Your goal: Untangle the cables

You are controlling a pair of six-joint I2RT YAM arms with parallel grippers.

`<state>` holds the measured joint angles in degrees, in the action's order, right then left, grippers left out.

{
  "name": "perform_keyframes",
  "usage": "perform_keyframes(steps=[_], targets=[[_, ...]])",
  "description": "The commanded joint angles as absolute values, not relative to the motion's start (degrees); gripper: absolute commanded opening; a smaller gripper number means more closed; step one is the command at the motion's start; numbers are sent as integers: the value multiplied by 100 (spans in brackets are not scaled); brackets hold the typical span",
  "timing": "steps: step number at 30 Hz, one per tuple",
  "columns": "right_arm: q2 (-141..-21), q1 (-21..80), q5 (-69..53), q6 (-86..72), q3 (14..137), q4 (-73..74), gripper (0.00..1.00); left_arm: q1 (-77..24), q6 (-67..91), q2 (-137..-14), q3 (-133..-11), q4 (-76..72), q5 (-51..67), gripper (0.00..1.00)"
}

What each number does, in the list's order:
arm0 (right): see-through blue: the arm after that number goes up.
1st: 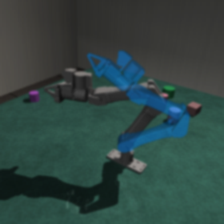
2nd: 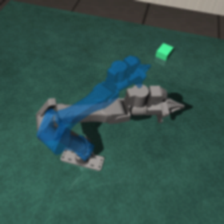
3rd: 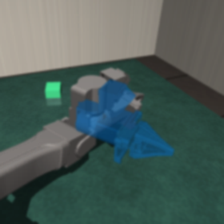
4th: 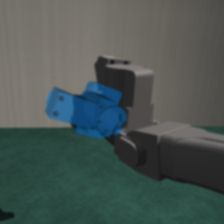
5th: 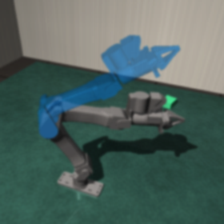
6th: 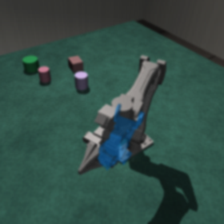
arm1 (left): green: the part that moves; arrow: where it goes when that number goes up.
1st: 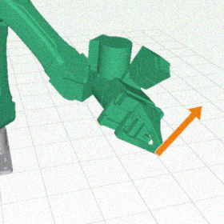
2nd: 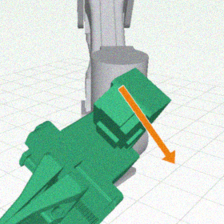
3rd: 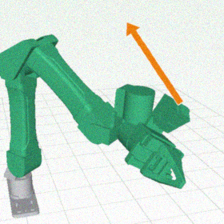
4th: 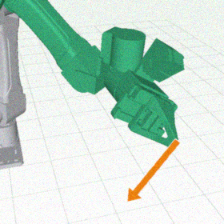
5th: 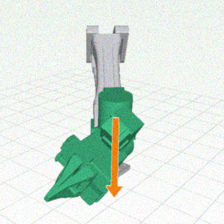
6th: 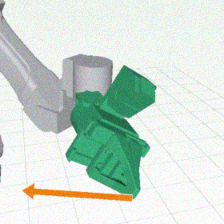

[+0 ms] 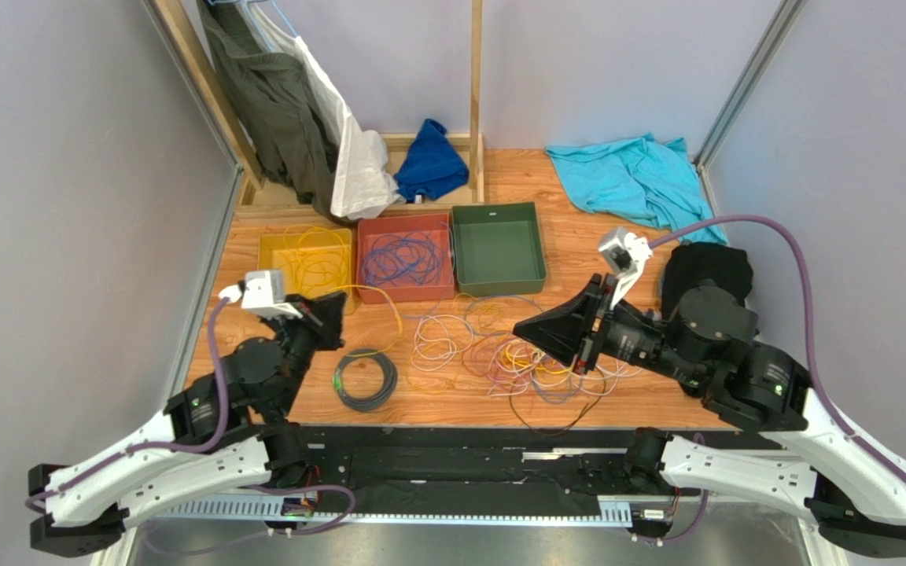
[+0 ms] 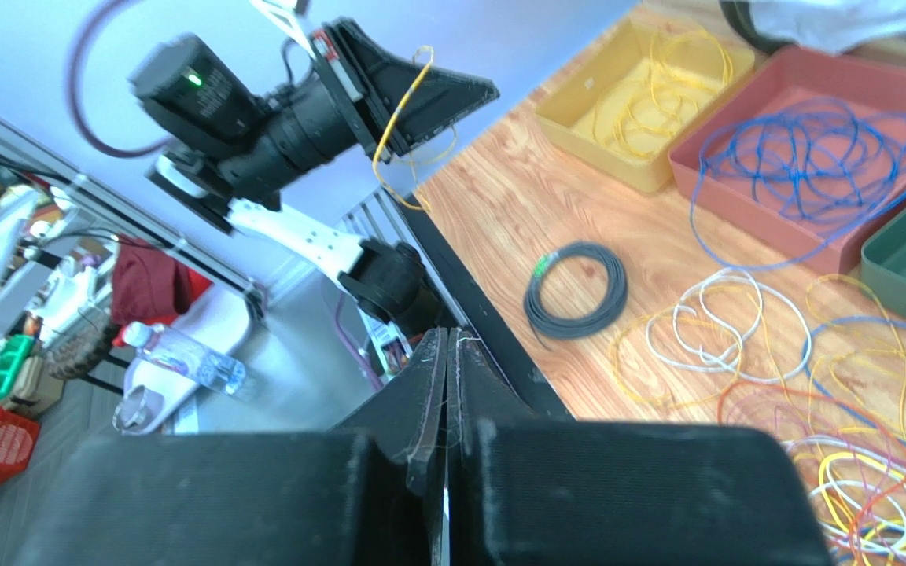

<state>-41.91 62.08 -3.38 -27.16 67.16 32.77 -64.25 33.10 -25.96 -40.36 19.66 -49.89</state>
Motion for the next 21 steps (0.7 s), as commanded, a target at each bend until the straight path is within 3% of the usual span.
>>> perform_keyframes(steps=[1,9,10,11,13,17,21], targets=[[-4025,6223,-281,-2602,7040,3217,0,-6407,3481,-2101,-4253,3224,-5941,0],[-4069,6231,-316,-2601,6725,2981,1,-6416,3164,-1915,-4289,2814,-5241,0],[-4087,6231,-386,-2628,6584,2858,13,-6407,3173,-2003,-4306,2621,-5108,0],[-4096,6231,-517,-2671,6461,2709,40,-6407,3182,-2117,-4324,2515,-4959,0],[-4192,6231,-676,-2821,6154,2243,62,-6407,3217,-2600,-4472,2269,-4572,0],[-4499,6249,-607,-2900,6029,1855,75,-6407,3278,-3523,-4886,2048,-4070,0],[-4754,6249,-641,-2962,6029,1478,76,-6416,3243,-4042,-5019,1654,-3692,0]])
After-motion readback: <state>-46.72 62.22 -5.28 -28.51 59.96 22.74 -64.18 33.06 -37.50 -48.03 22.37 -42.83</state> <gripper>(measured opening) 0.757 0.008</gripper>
